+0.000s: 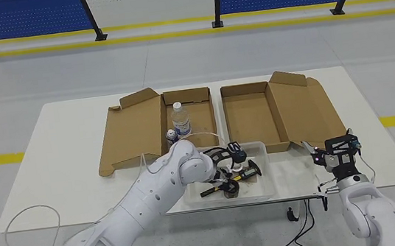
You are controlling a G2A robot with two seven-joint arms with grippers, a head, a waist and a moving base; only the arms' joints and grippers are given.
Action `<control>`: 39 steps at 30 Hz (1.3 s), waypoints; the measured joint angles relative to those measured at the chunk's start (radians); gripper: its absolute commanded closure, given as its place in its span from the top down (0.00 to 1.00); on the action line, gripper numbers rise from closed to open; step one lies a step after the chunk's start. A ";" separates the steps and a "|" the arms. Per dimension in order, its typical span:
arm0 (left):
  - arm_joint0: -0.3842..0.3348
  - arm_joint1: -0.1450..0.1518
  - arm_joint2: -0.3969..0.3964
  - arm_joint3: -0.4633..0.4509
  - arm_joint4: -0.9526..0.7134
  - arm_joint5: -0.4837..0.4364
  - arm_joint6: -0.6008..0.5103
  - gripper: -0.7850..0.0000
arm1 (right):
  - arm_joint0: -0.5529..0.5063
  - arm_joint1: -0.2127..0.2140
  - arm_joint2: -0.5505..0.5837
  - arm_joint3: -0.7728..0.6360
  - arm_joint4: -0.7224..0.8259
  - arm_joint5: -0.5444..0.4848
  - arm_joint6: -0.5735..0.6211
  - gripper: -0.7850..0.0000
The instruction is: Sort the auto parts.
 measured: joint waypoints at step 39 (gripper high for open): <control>0.336 0.196 -0.518 -0.713 0.043 0.071 -0.128 0.00 | 0.000 0.000 0.000 0.000 0.000 0.000 0.000 1.00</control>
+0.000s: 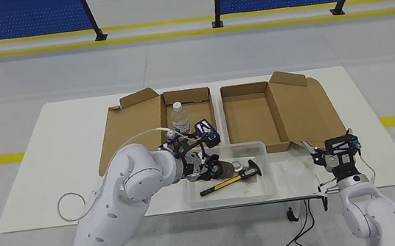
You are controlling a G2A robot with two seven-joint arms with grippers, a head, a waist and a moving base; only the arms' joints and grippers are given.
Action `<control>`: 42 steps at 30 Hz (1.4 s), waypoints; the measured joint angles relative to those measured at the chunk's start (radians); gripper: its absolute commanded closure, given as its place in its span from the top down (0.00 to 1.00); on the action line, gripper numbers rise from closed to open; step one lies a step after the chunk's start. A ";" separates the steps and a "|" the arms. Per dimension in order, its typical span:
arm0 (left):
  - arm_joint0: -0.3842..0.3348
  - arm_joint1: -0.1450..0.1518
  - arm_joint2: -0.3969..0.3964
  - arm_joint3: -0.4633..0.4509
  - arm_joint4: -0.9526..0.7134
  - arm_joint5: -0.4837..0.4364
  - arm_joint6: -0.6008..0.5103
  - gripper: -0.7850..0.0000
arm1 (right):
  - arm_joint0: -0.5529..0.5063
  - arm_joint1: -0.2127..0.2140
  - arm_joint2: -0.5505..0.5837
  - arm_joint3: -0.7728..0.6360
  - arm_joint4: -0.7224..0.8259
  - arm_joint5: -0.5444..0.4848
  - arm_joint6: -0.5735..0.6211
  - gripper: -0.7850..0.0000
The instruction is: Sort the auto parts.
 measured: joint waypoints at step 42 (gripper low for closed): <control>-0.569 -0.193 0.402 0.998 0.141 -0.010 0.242 0.00 | 0.000 0.000 0.000 0.000 0.000 0.000 0.000 1.00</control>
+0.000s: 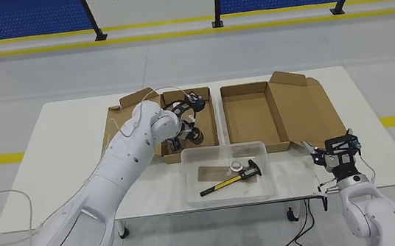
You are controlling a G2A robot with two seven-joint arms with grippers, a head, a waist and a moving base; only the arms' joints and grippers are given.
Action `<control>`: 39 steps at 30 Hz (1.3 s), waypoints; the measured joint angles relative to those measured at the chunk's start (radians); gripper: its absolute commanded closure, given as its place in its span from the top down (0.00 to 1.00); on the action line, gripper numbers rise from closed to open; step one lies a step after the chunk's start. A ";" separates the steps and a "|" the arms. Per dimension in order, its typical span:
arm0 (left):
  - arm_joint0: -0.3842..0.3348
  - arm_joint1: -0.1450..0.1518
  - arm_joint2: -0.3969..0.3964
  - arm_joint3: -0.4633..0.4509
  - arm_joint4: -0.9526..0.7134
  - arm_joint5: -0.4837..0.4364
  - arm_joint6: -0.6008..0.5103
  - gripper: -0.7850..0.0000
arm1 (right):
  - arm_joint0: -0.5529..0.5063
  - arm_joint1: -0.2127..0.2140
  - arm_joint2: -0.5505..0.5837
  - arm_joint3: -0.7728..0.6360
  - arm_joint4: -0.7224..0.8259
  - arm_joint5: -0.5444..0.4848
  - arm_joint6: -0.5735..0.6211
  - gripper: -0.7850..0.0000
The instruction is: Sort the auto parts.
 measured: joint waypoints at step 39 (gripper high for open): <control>-0.100 -0.139 0.078 0.357 0.006 -0.050 0.065 0.31 | 0.000 0.000 0.000 0.000 0.000 0.000 0.000 1.00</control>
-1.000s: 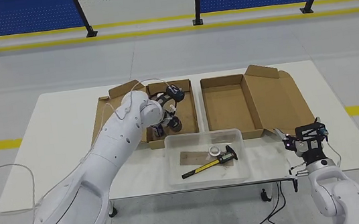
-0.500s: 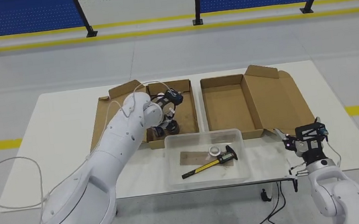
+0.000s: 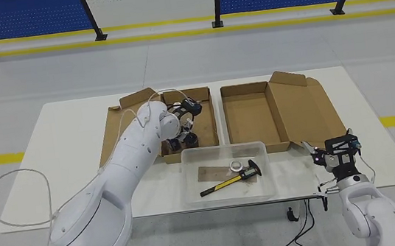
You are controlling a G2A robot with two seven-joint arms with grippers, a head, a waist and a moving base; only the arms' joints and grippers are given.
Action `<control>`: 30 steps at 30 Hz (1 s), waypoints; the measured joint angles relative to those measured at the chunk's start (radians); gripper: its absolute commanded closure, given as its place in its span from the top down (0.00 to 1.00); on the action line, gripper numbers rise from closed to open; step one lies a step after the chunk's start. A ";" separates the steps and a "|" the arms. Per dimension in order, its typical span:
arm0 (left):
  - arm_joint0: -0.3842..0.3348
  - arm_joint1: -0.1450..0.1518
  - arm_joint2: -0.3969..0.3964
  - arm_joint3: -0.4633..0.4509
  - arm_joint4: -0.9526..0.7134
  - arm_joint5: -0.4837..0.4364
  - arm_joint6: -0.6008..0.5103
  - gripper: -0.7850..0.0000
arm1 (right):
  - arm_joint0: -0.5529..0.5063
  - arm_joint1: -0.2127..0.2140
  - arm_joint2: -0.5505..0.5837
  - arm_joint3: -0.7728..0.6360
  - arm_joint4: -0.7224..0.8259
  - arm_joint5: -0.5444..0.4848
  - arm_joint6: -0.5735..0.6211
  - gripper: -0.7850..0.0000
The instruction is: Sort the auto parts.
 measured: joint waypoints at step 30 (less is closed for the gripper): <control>0.560 0.263 -0.542 -1.170 0.046 0.086 -0.038 1.00 | 0.000 0.000 0.000 0.000 0.000 0.000 0.000 1.00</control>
